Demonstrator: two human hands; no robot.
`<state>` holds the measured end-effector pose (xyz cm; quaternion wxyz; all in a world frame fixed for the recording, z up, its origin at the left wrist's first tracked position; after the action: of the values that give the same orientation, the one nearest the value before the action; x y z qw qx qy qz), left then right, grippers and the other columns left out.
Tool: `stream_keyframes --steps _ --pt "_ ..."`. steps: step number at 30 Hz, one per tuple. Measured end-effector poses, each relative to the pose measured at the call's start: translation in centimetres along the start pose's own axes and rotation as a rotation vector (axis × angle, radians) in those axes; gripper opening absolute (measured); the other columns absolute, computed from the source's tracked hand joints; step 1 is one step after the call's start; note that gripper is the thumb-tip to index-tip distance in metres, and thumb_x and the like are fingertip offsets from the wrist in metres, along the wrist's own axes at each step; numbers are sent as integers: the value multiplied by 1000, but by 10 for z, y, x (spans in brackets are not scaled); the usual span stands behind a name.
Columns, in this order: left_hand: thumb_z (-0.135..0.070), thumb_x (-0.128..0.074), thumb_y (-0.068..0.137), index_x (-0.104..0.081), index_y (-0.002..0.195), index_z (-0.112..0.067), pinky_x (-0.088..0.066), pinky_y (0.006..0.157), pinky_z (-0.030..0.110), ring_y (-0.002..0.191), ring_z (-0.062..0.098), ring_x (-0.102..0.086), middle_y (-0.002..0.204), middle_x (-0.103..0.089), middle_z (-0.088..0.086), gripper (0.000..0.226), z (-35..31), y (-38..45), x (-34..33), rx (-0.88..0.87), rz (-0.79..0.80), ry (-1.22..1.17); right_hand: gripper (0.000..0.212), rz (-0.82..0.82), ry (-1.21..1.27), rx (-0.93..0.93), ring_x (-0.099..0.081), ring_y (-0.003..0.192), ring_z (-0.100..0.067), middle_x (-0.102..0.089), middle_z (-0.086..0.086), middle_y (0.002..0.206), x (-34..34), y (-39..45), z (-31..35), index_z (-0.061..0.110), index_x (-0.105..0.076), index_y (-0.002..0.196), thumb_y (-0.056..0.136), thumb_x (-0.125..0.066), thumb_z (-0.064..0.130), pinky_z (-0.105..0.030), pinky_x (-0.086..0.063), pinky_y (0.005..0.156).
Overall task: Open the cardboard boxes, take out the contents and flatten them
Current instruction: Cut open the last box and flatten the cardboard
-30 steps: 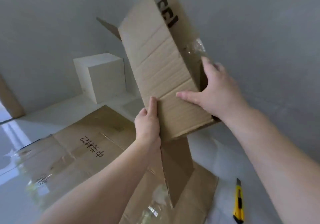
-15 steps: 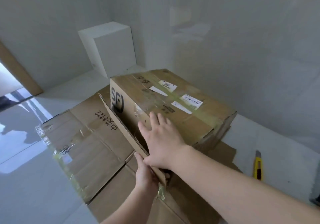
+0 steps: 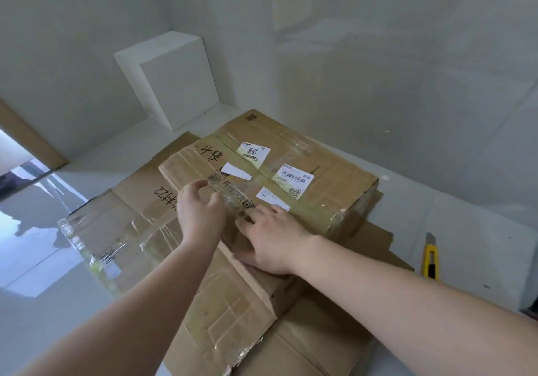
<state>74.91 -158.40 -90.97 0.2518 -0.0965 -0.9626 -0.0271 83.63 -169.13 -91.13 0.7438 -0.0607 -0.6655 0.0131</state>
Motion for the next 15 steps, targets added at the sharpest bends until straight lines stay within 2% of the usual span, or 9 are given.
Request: stream_keyframes --steps 2,5,10,13,15 --pt "-18 -52 85 -57 112 -25 -47 95 44 108 25 -58 114 -51 -9 28 -22 -10 -18 -111 117 49 60 -5 -13 -39 -36 131 -31 -44 -13 137 11 -11 -23 15 -43 135 93 -40 57 -46 -28 109" --pt "-15 -52 88 -59 110 -22 -48 90 38 102 23 -60 109 -52 -9 25 -52 -30 -50 -260 278 136 53 -15 18 -141 -43 124 -28 -51 -9 128 24 -40 -69 15 -52 127 94 -40 55 -42 -34 105" --pt "-13 -51 88 -63 104 -19 -45 79 30 89 19 -60 105 -57 -5 21 -90 -72 -108 -410 467 210 53 -24 43 -365 -52 116 -28 -55 -5 125 14 -109 -147 17 -58 125 95 -39 56 -38 -46 92" --pt "-10 -51 85 -65 93 -19 -47 77 28 85 15 -59 91 -60 -9 19 -112 -106 -142 -511 554 178 49 -46 92 -477 -56 109 -29 -57 -6 119 12 -144 -188 16 -60 119 95 -40 55 -38 -49 84" --pt "-8 -53 84 -66 92 -18 -42 71 21 83 12 -57 86 -60 -10 18 -120 -128 -160 -608 622 198 45 -84 148 -554 -57 108 -29 -59 -6 116 6 -169 -214 16 -62 116 95 -44 51 -39 -49 85"
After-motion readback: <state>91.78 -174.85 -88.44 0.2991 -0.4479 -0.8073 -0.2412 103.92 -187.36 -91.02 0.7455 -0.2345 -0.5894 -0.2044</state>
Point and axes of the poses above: each hand's wrist, its own y-axis towards the middle knuckle, its own x-axis out of the back of the hand, z = x × y, the point moved 1 cm from there along y, towards the middle knuckle
